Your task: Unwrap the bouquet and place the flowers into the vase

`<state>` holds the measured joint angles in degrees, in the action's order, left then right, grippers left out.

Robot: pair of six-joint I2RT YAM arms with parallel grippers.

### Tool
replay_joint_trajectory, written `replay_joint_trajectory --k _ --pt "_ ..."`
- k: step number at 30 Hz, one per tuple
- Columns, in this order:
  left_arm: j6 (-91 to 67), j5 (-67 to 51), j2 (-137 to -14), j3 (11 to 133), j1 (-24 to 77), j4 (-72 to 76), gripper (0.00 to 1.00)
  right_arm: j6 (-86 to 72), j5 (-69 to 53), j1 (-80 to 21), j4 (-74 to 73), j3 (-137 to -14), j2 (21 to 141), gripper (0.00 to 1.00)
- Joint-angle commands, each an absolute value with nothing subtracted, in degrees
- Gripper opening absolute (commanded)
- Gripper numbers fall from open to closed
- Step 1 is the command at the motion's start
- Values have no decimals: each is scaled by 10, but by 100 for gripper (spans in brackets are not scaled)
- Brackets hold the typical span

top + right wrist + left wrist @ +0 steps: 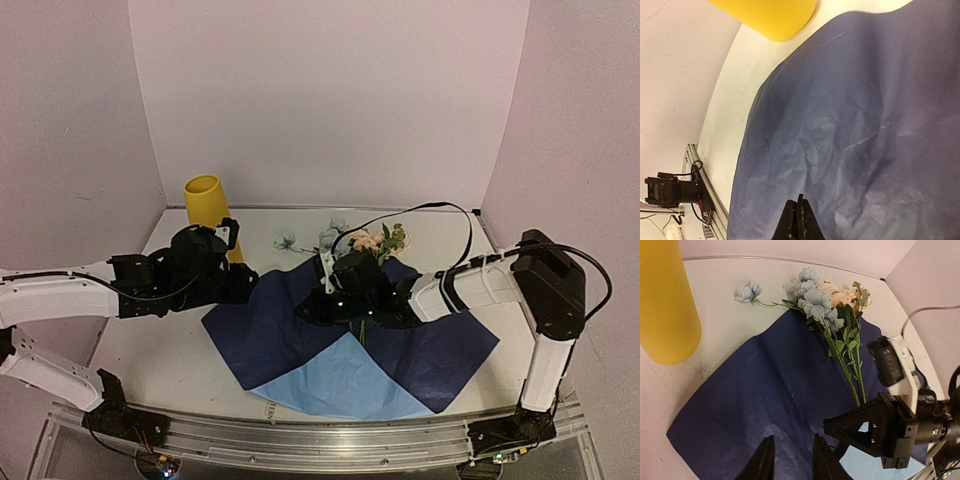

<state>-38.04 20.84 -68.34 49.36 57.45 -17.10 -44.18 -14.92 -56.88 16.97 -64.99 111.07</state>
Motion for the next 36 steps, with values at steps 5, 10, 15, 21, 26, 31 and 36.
replay_joint_trajectory --k 5,10,15,21,26,31,36 --pt "-365 141 -779 521 563 -86 0 -443 -70 -528 137 -555 989 0" --pt "-355 112 -849 541 557 -53 0 -449 -59 -482 121 -491 952 0" --pt "-355 41 -928 550 526 -2 0 -445 -53 -436 108 -447 932 0" --pt "-347 -6 -999 574 499 19 0 -442 -32 -404 83 -424 930 0" --pt "-361 -10 -1026 565 484 16 0 -442 -10 -385 58 -416 931 0" --pt "-358 23 -1042 554 480 4 0 -429 -6 -350 53 -403 937 0" --pt "-354 35 -1064 551 471 4 0 -411 -20 -316 53 -416 971 0"
